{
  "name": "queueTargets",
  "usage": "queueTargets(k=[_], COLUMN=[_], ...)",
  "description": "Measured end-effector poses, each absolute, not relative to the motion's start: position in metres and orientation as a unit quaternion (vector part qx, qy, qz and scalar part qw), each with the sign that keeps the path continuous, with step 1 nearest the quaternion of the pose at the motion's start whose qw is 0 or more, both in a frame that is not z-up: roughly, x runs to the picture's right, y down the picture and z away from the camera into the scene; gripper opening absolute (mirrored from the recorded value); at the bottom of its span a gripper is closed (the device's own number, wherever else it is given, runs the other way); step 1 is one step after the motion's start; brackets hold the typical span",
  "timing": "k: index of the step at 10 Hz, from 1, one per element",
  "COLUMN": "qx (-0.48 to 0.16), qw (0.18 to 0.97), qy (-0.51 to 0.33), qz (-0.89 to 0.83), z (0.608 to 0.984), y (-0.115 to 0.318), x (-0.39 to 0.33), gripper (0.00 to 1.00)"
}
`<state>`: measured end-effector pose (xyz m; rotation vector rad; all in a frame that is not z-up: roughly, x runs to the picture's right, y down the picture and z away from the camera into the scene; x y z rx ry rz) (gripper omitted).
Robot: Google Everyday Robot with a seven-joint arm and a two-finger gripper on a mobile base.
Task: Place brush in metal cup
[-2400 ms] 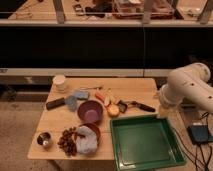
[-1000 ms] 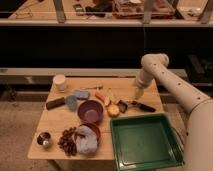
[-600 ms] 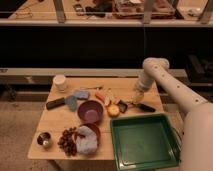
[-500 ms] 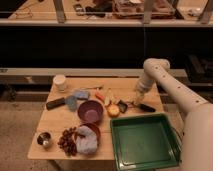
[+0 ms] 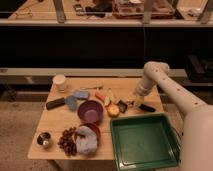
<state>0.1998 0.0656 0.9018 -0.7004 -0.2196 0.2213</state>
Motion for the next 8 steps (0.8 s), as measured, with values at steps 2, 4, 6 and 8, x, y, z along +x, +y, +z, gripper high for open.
queueTargets(k=[2,4,6,8], qx=[-0.347,-0.346,-0.346,-0.345], qw=[0.926,0.927,0.927,0.927], qy=[-0.103,-0.102,-0.102,-0.101], qz=[0.107,0.107,0.106,0.106], z=[0.9067,0.9080,0.9084,0.9081], y=[0.0735,0.0743,0.0739,0.0741], x=[0.1966,0.1963,0.1949,0.1954], gripper=[0.65,0.65,0.65,0.65])
